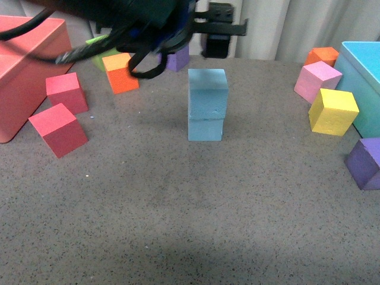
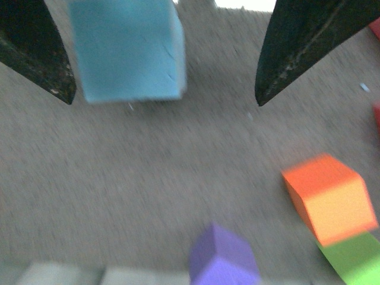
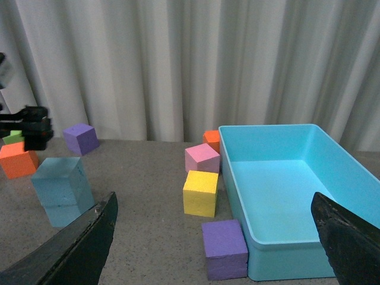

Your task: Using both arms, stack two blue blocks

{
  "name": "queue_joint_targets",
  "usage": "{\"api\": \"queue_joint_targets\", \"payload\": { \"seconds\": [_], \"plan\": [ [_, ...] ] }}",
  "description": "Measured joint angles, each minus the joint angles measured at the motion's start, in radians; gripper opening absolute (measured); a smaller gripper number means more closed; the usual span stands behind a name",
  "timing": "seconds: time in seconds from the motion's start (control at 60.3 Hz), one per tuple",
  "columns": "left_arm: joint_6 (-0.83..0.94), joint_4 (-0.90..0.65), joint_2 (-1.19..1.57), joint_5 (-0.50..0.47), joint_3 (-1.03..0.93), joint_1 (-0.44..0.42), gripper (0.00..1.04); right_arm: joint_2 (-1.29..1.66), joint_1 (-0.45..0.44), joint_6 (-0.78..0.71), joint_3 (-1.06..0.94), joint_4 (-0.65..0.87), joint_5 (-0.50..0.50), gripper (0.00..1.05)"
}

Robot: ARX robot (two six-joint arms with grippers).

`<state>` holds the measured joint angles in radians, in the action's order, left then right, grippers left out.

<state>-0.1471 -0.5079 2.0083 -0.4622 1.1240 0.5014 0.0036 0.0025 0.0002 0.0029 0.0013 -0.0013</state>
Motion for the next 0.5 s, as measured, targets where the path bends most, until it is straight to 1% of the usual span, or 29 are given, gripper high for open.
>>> {"api": "queue_joint_targets", "payload": {
  "seconds": [0.017, 0.033, 0.05, 0.066, 0.099, 0.116, 0.149, 0.182, 0.199, 0.232, 0.282, 0.365, 0.497],
  "plan": [
    [0.013, -0.053, -0.011, 0.003, -0.033, -0.006, 0.69, 0.0, 0.0, 0.0, 0.0, 0.0, 0.0, 0.95],
    [0.029, -0.156, -0.032, 0.012, -0.094, -0.019, 0.66, 0.0, 0.0, 0.0, 0.0, 0.0, 0.003, 0.95],
    [0.044, -0.206, -0.043, 0.017, -0.123, -0.025, 0.64, 0.0, 0.0, 0.0, 0.0, 0.0, 0.003, 0.95],
    [0.06, -0.303, -0.067, 0.026, -0.177, -0.038, 0.6, 0.0, 0.0, 0.0, 0.0, 0.0, 0.003, 0.95],
    [0.075, -0.411, -0.109, 0.04, -0.248, -0.057, 0.55, 0.0, 0.0, 0.0, 0.0, 0.0, 0.003, 0.95],
    [0.083, -0.438, -0.124, 0.045, -0.27, -0.063, 0.53, 0.0, 0.0, 0.0, 0.0, 0.0, 0.003, 0.95],
    [0.097, -0.525, -0.186, 0.06, -0.346, -0.086, 0.46, 0.0, 0.0, 0.0, 0.0, 0.0, 0.002, 0.95],
    [0.113, -0.603, -0.246, 0.083, -0.427, -0.116, 0.36, 0.0, 0.0, 0.0, 0.0, 0.0, 0.002, 0.95],
    [0.114, -0.616, -0.255, 0.089, -0.443, -0.122, 0.35, 0.0, 0.0, 0.0, 0.0, 0.0, 0.002, 0.95],
    [0.12, -0.65, -0.289, 0.105, -0.505, -0.145, 0.28, 0.0, 0.0, 0.0, 0.0, 0.0, 0.001, 0.95],
    [0.122, -0.66, -0.317, 0.124, -0.567, -0.167, 0.21, 0.0, 0.0, 0.0, 0.0, 0.0, -0.001, 0.95],
    [0.128, -0.664, -0.37, 0.167, -0.682, -0.206, 0.05, 0.0, 0.0, 0.0, 0.0, 0.0, 0.0, 0.95],
    [0.133, -0.664, -0.491, 0.227, -0.793, -0.251, 0.04, 0.0, 0.0, 0.0, 0.0, 0.0, 0.0, 0.95]
  ]
}}
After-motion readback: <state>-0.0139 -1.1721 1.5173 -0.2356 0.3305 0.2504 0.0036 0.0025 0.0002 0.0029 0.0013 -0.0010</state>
